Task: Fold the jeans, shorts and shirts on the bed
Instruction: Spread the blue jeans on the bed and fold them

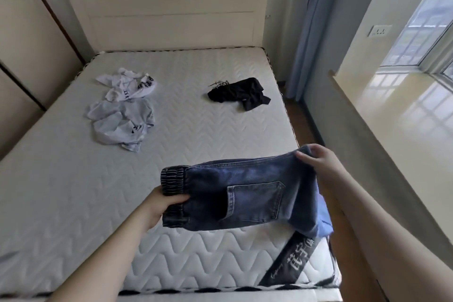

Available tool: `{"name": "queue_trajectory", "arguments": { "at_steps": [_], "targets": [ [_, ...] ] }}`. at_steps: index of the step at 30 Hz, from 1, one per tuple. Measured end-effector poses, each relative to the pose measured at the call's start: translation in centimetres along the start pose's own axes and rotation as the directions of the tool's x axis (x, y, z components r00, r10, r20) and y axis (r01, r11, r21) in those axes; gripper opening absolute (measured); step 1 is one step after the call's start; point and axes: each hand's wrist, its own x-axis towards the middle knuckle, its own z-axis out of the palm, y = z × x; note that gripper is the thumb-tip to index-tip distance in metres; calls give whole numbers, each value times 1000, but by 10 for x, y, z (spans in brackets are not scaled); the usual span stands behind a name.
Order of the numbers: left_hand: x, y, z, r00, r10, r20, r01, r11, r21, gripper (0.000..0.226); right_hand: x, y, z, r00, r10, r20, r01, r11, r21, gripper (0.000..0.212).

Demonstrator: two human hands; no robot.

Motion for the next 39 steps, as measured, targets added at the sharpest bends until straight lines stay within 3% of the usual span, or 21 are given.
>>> {"name": "queue_trajectory", "arguments": {
  "at_steps": [6,12,20,25,30,35,39],
  "targets": [
    [-15,-70,-41,979,-159,-129,136,976,-168,46,12,50,77,976,163,148,-150,984,-92,6],
    [-20,-121,-99,930,-269,-250,209,947,-242,41,13,69,157,957,213,196,-171,962,-213,10],
    [-14,-181,-190,886,-407,-222,345,899,-270,36,15,90,285,939,292,180,-210,904,-372,19],
    [3,-220,-277,879,-430,-206,394,899,-192,36,23,102,378,920,354,169,-255,867,-428,21],
    [28,-254,-378,876,-377,-302,383,923,-41,44,33,112,493,904,400,152,-310,857,-411,8],
    [56,-281,-473,883,-296,-365,385,901,200,46,46,121,601,895,416,159,-314,842,-438,20],
    [72,-295,-531,868,-261,-422,403,867,294,45,63,118,664,882,410,232,-279,851,-445,26]
  ]
}}
